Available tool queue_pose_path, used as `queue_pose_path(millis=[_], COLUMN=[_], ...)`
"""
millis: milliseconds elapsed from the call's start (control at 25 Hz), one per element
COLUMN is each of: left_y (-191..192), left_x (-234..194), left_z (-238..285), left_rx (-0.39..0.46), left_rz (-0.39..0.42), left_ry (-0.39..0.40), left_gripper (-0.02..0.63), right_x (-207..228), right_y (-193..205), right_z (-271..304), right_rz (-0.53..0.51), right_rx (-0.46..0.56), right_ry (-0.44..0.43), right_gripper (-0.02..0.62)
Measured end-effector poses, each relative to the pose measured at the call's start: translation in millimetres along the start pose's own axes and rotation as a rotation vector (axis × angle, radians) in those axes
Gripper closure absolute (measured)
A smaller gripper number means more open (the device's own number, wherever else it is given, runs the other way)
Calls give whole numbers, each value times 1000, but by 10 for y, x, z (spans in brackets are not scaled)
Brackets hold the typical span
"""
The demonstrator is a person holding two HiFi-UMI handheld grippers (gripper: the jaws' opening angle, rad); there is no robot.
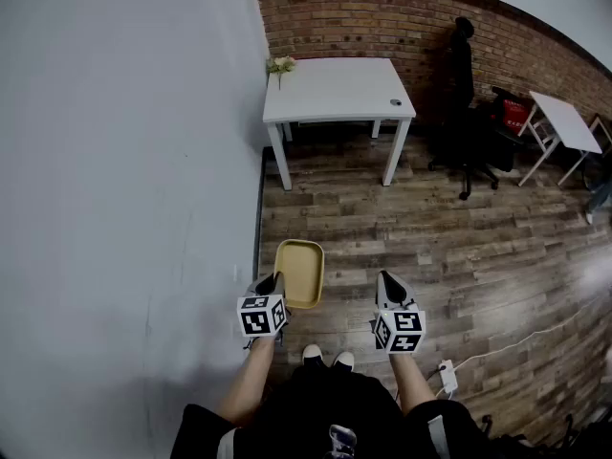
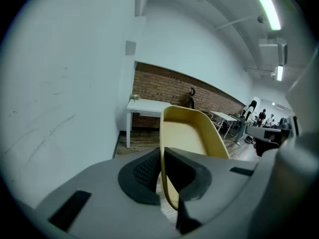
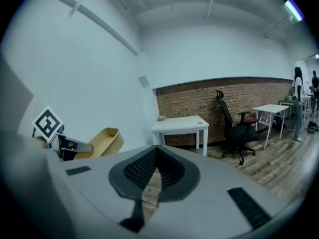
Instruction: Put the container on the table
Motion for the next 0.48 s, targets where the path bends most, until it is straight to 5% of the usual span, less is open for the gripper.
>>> queue_pose_path(millis=[480], left_y=[-54], left_x=[-84], left_z=[28], left_rx=[17], left_rz=[1], left_ry=[-34], left_gripper=[584], right_x=[44], right_y=[-32], right_z=[131], right_rz=[-16], right_rx=[37], right_ry=[0], right_gripper=[570])
Point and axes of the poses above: the fingertips, and each gripper's own axes: z forward along the fingers, x to its right, y out of its underside, the point moved 9 cm from there along -z, backward along the fingers, and after that the axes turned 3 degrees about -z, right-handed, at the moved point
